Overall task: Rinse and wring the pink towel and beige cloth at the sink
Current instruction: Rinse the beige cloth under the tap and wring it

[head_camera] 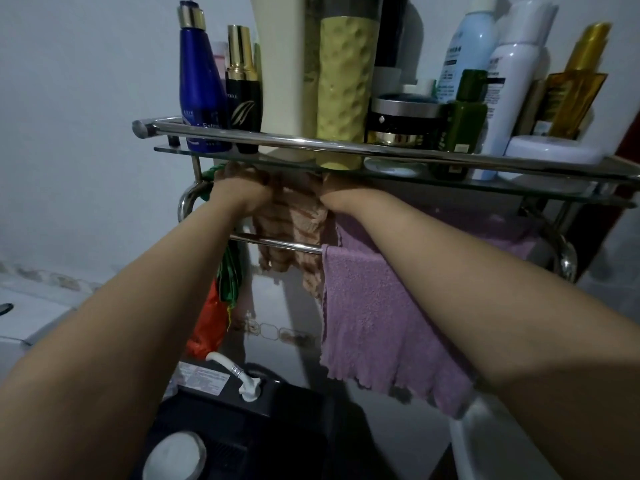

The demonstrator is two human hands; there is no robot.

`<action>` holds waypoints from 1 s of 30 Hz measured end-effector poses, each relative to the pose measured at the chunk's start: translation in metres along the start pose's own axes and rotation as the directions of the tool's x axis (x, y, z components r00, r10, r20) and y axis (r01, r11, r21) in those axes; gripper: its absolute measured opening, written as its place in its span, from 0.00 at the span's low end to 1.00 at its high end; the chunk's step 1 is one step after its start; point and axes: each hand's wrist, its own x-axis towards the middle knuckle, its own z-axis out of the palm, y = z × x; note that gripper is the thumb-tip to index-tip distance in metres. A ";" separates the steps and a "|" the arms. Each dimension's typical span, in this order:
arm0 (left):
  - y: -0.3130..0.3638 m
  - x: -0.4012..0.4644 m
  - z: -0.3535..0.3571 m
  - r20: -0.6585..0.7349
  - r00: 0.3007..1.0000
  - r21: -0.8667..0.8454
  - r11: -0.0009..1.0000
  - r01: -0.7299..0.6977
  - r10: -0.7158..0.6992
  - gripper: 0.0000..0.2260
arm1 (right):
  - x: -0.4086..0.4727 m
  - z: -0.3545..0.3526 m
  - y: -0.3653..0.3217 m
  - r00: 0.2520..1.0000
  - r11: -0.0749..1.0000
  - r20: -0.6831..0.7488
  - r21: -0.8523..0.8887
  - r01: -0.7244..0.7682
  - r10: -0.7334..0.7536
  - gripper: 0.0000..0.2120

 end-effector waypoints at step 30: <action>-0.012 -0.021 -0.001 -0.230 0.965 -0.113 0.981 -0.158 0.129 0.11 | -0.040 0.004 0.019 0.922 0.921 -0.226 -0.306 0.239 -0.314 0.15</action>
